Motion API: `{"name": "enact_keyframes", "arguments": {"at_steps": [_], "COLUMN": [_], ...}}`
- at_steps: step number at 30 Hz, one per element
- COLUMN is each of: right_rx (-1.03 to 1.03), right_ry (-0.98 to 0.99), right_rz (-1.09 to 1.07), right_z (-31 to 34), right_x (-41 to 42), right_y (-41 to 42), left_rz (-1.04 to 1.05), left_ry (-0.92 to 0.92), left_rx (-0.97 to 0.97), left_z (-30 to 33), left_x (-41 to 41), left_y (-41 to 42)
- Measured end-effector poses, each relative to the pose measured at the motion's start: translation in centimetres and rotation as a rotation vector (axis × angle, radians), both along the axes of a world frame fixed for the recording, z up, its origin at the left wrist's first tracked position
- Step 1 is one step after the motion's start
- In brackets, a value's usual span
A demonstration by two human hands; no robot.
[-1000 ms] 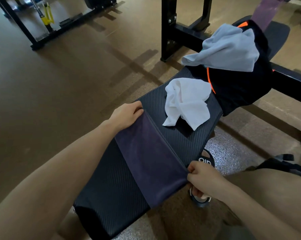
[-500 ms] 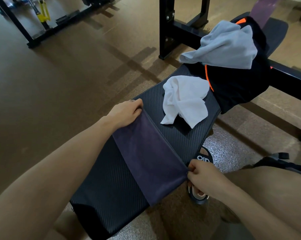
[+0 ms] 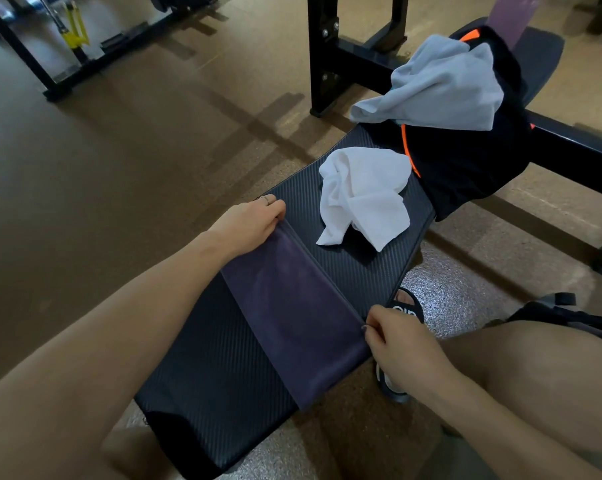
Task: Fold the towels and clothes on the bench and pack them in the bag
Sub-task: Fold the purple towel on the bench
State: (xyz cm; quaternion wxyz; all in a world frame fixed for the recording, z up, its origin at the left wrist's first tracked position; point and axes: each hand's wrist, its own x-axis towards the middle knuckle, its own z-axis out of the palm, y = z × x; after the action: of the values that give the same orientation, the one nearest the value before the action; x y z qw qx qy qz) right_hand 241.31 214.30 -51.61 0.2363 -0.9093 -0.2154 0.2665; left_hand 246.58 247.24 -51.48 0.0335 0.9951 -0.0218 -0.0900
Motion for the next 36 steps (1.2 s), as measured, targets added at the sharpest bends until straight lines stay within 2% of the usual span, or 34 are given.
{"name": "enact_keyframes", "arguments": {"at_steps": [3, 6, 16, 18, 21, 24, 26, 36], "right_rx": [-0.002, -0.073, -0.146, -0.148, -0.137, -0.092, -0.060, -0.019], "right_ry": [0.158, 0.198, -0.089, -0.160, -0.225, -0.203, -0.168, -0.039], "right_rz": [-0.054, -0.041, 0.104, 0.139, 0.161, 0.141, 0.112, 0.009], "right_z": [-0.4, -0.7, -0.6, -0.2, 0.1, 0.1, 0.0, -0.6], "right_x": [-0.1, 0.0, -0.6, -0.8, -1.0, -1.0, -0.9, -0.6], "right_y": [0.1, 0.3, 0.4, 0.4, 0.6, 0.8, 0.9, 1.3], "left_rz": [-0.022, -0.038, -0.061, -0.096, -0.257, -0.448, -0.494, -0.489], "left_ry": [0.008, 0.021, -0.014, -0.090, -0.200, -0.196, -0.194, -0.137], "left_rx": [0.028, 0.071, 0.178, 0.188, 0.210, 0.186, 0.179, 0.207], "left_z": [0.0, 0.1, -0.4, -0.4, -0.4, -0.4, -0.5, 0.1], "left_x": [0.1, 0.1, 0.3, 0.0, -0.6, -1.0, -1.1, -0.5], "left_y": [-0.1, -0.5, -1.2, -1.2, -0.9, -1.3, -1.6, -2.8]}}
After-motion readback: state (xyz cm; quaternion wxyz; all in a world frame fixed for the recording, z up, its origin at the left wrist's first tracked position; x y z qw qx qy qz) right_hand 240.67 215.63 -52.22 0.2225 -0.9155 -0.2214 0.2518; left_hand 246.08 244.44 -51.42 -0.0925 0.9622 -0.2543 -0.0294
